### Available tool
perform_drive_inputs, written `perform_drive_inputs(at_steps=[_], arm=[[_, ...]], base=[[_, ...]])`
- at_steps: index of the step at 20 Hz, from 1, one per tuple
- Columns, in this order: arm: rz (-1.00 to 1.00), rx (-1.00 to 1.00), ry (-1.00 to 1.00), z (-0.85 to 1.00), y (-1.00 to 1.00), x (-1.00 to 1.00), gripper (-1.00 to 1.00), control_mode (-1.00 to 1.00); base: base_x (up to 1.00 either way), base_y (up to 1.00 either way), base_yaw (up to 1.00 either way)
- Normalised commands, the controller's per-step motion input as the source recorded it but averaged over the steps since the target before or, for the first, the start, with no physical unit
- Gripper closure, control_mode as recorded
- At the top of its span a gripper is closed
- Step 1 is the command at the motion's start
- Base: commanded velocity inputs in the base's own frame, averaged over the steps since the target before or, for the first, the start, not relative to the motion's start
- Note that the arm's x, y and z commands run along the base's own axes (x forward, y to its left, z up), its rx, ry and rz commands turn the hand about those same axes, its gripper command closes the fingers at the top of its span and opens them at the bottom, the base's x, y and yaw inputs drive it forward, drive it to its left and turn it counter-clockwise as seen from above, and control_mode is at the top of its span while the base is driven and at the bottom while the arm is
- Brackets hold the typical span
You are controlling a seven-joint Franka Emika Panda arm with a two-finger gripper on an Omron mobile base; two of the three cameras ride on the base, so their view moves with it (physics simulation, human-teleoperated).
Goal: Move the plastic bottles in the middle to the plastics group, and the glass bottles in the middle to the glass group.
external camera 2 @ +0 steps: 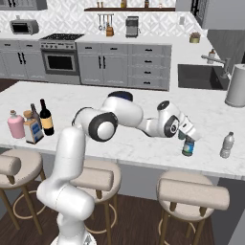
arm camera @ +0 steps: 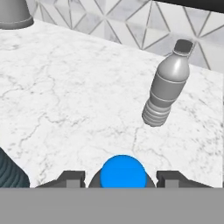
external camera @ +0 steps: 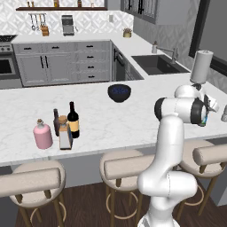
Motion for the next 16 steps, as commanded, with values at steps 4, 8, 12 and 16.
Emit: perform_drive_inputs(at_steps=[4,8,12,16], arm=[[0.00,0.00,0.00,-0.33,-0.02,-0.01,1.00,-1.00],[0.00,0.00,-0.12,-0.14,0.00,-0.20,1.00,-1.00],[0.00,0.00,-0.23,-0.10,0.00,-0.16,1.00,-1.00],[0.00,0.00,-0.13,-0.10,0.00,-0.05,1.00,-1.00]], base=[[0.00,0.00,0.00],[0.00,0.00,0.00],[0.00,0.00,0.00],[0.00,0.00,0.00]])
